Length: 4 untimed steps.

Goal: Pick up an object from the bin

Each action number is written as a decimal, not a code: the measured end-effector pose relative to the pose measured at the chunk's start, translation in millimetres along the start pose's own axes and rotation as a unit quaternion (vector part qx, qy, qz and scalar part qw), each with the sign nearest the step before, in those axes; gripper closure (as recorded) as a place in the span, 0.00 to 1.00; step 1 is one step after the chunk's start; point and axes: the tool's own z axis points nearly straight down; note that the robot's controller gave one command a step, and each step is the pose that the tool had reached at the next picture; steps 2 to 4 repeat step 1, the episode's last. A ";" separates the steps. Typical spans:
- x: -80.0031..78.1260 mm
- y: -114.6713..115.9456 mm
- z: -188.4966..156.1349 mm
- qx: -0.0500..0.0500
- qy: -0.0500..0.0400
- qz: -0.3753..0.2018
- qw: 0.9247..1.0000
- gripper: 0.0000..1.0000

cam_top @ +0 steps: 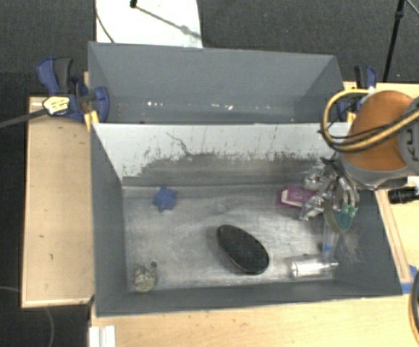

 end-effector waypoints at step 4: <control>-14.6 -7.2 -151.4 0.003 0.008 0.000 1.000 1.00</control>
Offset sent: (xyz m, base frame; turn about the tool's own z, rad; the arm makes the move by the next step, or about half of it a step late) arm 0.0055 -0.0113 0.1465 0.0085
